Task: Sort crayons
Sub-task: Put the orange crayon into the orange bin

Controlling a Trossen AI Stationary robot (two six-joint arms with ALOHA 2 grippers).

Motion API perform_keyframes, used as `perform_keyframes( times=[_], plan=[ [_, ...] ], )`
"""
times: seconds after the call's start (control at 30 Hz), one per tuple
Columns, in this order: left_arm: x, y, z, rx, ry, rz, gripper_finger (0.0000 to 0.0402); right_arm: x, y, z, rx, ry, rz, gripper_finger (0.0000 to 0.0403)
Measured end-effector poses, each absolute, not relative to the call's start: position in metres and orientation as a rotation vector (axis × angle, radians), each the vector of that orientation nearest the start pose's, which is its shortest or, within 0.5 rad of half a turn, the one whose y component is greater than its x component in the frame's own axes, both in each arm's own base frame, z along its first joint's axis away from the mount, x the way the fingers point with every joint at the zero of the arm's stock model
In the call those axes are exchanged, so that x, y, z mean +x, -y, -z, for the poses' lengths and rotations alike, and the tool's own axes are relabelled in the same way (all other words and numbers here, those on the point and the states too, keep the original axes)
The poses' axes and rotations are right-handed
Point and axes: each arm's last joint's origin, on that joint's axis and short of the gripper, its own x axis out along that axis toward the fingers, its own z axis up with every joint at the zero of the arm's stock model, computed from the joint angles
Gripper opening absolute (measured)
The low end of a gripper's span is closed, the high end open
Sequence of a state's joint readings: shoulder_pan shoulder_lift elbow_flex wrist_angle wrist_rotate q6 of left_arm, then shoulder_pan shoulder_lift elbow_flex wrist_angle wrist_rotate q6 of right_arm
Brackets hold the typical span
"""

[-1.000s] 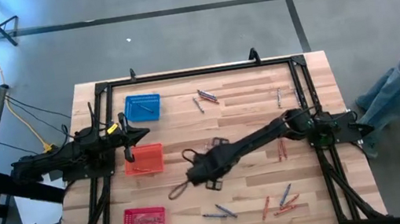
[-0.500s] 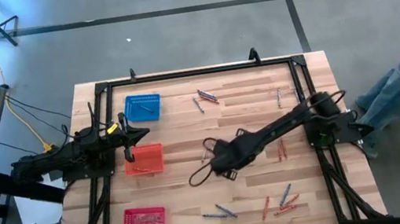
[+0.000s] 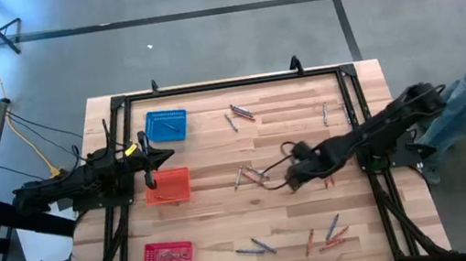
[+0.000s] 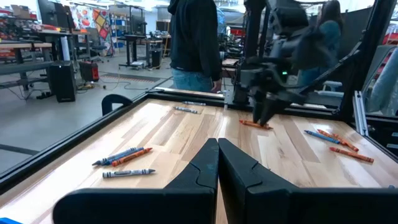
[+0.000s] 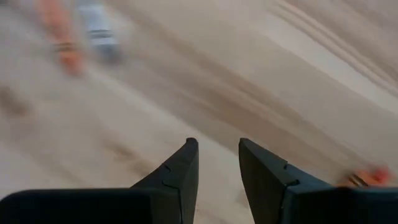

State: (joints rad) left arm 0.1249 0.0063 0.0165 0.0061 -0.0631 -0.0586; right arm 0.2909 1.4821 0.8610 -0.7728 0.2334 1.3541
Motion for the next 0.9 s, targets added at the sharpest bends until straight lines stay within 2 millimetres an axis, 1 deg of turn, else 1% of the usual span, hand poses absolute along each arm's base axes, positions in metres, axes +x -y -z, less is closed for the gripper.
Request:
perform_keyframes(
  times=[0.13, 0.27, 0.4, 0.47, 0.6, 0.73, 0.9],
  plan=[
    [0.096, -0.014, -0.169, -0.058, 0.022, -0.188, 0.0001, 0.204, -0.056, -0.164, 0.909, -1.092, 0.960, 0.0107],
    [0.096, -0.014, -0.169, -0.058, 0.022, -0.187, 0.0001, 0.181, -0.054, -0.159, 1.005, -1.113, 1.024, 0.0107],
    [0.096, -0.014, -0.169, -0.058, 0.022, -0.188, 0.0001, 0.169, -0.055, -0.163, 1.049, -1.104, 1.033, 0.0107],
    [0.096, -0.014, -0.169, -0.058, 0.022, -0.188, 0.0001, 0.164, -0.057, -0.162, 1.067, -1.138, 1.037, 0.0107],
    [0.096, -0.014, -0.169, -0.058, 0.022, -0.188, 0.0001, 0.154, -0.058, -0.157, 1.072, -1.177, 1.108, 0.0107],
    [0.096, -0.014, -0.169, -0.058, 0.022, -0.188, 0.0001, 0.151, -0.058, -0.154, 1.077, -1.178, 1.129, 0.0107],
    [0.096, -0.014, -0.169, -0.058, 0.022, -0.188, 0.0001, 0.150, -0.059, -0.148, 1.116, -1.198, 1.108, 0.0107]
  ],
)
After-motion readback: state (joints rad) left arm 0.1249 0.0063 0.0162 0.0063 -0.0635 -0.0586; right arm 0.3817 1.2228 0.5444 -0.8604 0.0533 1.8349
